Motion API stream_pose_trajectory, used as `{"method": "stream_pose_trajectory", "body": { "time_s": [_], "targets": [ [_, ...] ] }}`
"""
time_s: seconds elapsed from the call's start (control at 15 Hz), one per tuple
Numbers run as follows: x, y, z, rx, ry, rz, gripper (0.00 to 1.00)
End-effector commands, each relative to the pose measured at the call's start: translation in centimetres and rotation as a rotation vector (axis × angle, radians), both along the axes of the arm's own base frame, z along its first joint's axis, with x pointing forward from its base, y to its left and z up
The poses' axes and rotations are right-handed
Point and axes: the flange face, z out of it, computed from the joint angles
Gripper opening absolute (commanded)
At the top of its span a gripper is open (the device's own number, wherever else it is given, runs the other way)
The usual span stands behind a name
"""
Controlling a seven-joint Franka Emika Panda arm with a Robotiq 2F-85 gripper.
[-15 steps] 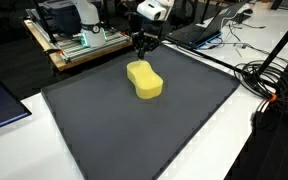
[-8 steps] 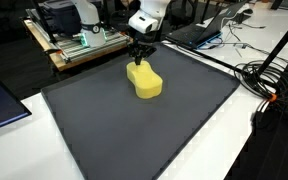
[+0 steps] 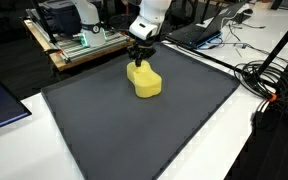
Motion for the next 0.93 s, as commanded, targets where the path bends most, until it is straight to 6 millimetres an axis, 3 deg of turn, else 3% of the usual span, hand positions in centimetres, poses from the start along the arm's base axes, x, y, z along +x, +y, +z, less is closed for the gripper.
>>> {"method": "stream_pose_trajectory", "body": {
  "time_s": [0.0,0.53,0.87],
  "targets": [
    [-1.3,0.6,-4.2,0.044,0.108,0.007,0.04],
    [-0.9,2.5,-6.9,0.053,0.203,0.030,0.04],
    [-0.1,2.3,-8.0,0.043,0.241,0.016,0.04]
  ]
}}
